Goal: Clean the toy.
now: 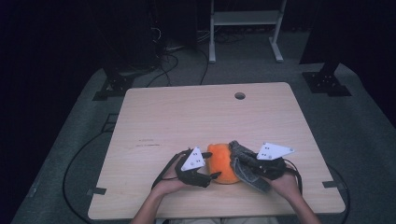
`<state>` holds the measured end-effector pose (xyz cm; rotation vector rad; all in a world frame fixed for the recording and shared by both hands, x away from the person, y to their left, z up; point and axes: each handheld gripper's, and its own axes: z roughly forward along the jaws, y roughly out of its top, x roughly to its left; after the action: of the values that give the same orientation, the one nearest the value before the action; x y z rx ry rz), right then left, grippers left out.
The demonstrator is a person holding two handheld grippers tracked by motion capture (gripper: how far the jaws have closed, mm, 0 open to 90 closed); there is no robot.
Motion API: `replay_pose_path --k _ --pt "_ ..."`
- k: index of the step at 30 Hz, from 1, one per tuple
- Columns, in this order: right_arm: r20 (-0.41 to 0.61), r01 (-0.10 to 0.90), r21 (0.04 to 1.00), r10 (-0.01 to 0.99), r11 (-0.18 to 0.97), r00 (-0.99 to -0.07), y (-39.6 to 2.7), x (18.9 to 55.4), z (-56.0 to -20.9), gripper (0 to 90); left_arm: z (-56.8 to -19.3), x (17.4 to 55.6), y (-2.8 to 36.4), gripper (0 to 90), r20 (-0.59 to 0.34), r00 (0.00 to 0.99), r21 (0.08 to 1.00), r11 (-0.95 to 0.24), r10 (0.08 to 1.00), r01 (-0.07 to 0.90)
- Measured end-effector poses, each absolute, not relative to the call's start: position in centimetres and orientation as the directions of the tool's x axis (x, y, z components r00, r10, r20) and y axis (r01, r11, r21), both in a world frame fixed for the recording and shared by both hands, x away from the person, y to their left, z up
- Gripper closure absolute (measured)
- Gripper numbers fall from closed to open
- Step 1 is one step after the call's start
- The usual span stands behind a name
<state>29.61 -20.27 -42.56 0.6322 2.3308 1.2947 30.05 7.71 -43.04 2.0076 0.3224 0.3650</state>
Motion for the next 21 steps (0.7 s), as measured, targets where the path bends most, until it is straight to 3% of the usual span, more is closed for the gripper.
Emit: replay_pose_path --k 3,5,13,18,21 --pt "-0.136 0.144 0.873 0.517 0.465 -0.845 -18.9 29.0 -42.3 76.8 -43.2 29.8 6.9 30.2 0.172 0.907 0.870 -0.491 0.384 0.043" --pt "-0.169 0.121 0.863 0.506 0.490 -0.846 -18.1 28.7 -42.1 76.8 -43.8 30.0 7.0 32.2 0.159 0.907 0.858 -0.509 0.390 0.068" --pt "-0.091 0.232 0.858 0.580 0.458 -0.809 -21.6 29.9 -43.1 76.8 -44.0 30.2 7.4 34.1 0.137 0.904 0.853 -0.512 0.404 0.100" --pt "-0.102 0.176 0.876 0.530 0.448 -0.842 -21.0 29.1 -42.3 76.7 -44.3 30.6 8.0 34.0 0.117 0.899 0.852 -0.507 0.423 0.127" --pt "-0.090 0.192 0.870 0.528 0.455 -0.845 -21.1 29.4 -42.8 76.7 -44.3 30.8 8.3 33.9 0.108 0.899 0.854 -0.502 0.424 0.134"
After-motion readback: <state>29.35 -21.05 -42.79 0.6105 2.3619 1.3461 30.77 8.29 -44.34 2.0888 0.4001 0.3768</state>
